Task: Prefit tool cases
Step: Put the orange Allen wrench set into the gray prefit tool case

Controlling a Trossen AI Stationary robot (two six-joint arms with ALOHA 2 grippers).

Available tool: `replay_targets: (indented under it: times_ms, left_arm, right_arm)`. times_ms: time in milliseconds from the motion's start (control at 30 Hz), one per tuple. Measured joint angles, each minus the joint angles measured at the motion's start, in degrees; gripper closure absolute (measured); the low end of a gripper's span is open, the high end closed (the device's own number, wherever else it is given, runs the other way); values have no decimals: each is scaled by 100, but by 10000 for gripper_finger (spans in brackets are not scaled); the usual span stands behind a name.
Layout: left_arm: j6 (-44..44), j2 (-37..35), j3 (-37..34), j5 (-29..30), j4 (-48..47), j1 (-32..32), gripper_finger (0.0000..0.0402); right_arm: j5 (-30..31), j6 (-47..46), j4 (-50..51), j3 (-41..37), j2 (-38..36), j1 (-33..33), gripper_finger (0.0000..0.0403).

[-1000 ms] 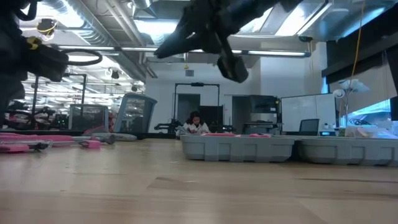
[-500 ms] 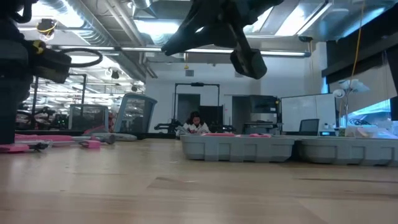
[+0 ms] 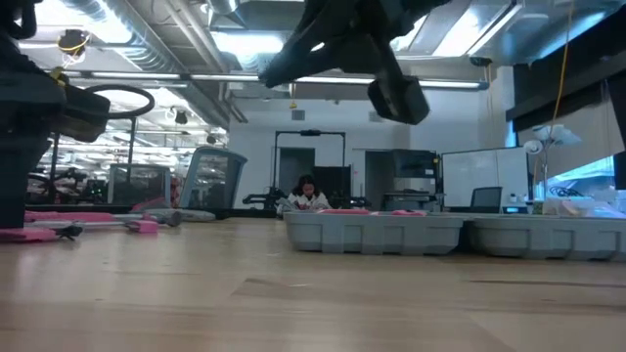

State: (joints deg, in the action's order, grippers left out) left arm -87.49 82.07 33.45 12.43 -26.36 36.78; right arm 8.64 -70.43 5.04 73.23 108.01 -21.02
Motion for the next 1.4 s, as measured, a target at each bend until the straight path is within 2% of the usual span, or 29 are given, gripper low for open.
replay_targets:
  times_ms: [200, 367, 567, 667, 867, 1067, 1200, 1400]
  left_arm:
    - [-777, 40, -3, 90, 826, 204, 401]
    - [-940, 260, 4, 141, 1453, 201, 401]
    - [-853, 264, 11, 181, 1231, 201, 401]
    - [-807, 260, 23, 206, 1027, 201, 401]
    - [-852, 257, 11, 289, 1115, 188, 401]
    - [-1584, 309, 2, 686, 1253, 373, 401]
    - [-1861, 504, 16, 839, 1327, 415, 401]
    - [-1732, 789, 23, 891, 1657, 365, 401]
  right_arm:
    - [132, -554, 101, -2, 0, -37, 403]
    - [275, -920, 122, -4, 0, 87, 403]
    - [179, -1012, -118, -4, 39, 79, 403]
    - [9, -1023, -369, -4, 236, 79, 403]
    - [-218, -1032, -1823, -4, 936, 207, 397]
    - [-161, -988, -1849, -5, 1237, 472, 353]
    - [-299, -377, -1948, 6, 1223, 585, 303]
    - [-466, 38, -926, 258, 1224, 653, 253]
